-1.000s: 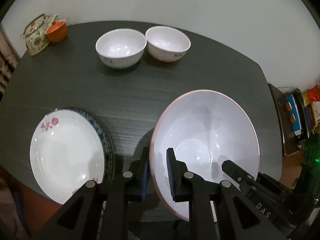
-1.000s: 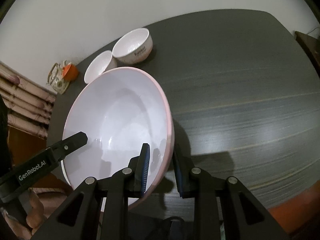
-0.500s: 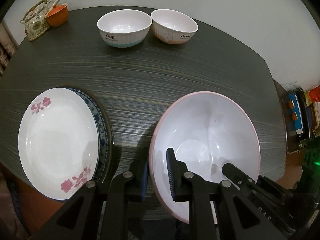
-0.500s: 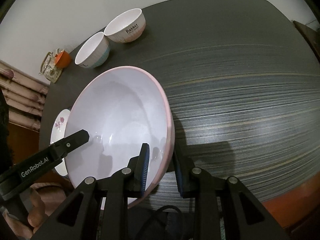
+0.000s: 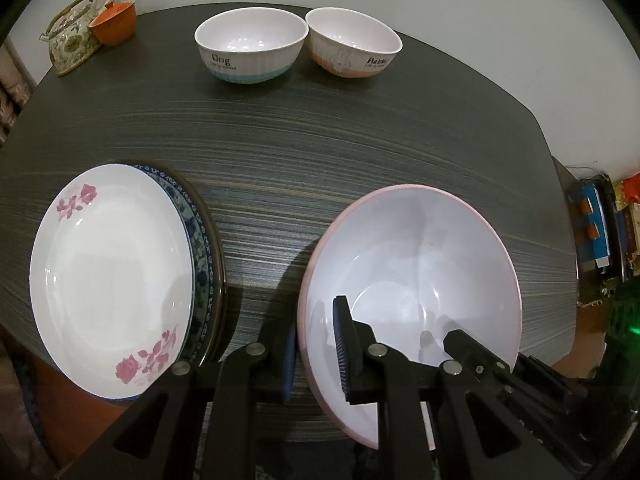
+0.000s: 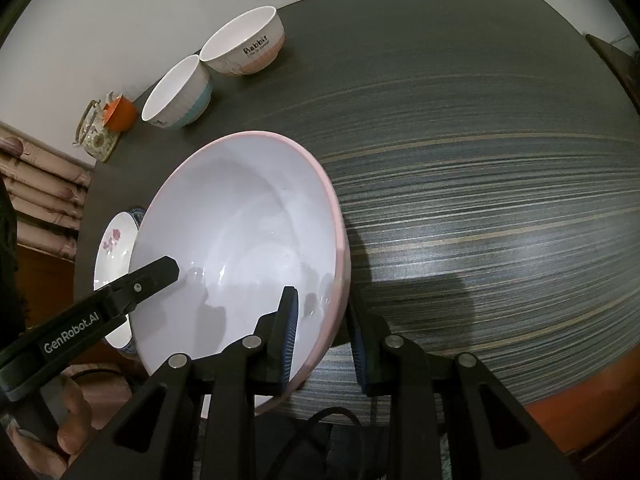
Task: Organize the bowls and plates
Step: 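Carry the pink bowl with the right tool beside the plate stack and lower it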
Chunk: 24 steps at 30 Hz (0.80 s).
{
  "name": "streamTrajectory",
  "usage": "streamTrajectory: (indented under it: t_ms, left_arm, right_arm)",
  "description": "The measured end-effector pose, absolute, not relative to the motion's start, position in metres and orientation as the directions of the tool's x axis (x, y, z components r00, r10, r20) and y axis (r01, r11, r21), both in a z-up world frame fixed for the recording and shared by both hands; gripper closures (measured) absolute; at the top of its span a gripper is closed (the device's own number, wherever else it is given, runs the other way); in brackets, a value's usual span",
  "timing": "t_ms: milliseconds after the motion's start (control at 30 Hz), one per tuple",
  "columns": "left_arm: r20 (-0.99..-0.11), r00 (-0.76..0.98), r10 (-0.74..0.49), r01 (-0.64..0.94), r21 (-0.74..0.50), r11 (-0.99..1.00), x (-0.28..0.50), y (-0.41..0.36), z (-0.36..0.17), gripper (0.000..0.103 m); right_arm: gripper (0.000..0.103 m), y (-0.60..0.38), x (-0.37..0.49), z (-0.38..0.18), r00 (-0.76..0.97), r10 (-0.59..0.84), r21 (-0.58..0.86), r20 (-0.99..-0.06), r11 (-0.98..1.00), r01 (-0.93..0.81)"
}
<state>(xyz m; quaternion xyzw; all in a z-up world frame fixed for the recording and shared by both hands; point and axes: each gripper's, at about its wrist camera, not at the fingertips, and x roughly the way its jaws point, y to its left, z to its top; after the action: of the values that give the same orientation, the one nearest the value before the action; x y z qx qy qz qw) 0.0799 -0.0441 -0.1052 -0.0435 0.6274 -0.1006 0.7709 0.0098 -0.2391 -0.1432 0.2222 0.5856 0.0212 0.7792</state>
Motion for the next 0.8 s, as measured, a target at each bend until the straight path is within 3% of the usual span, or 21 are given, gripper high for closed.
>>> streamTrajectory:
  t_ms: [333,533,800]
  left_arm:
    - [-0.959,0.183,-0.216,0.094,-0.201,0.975,0.080,-0.045,-0.106,0.086]
    - [-0.955,0.187,-0.228,0.083,-0.216,0.973,0.081,-0.041,-0.105,0.086]
    - [-0.955,0.192,-0.226,0.047,-0.221,0.974,0.085,-0.026,-0.098,0.078]
  right_arm:
    - [0.074,-0.242,0.006,-0.146,0.307,0.306,0.384,-0.901,0.892,0.240]
    - [0.061,-0.241,0.006,-0.139,0.331,0.305,0.389,-0.893,0.892,0.228]
    - [0.059,-0.249,0.004,-0.136,0.344,0.296,0.391,-0.891,0.886,0.250]
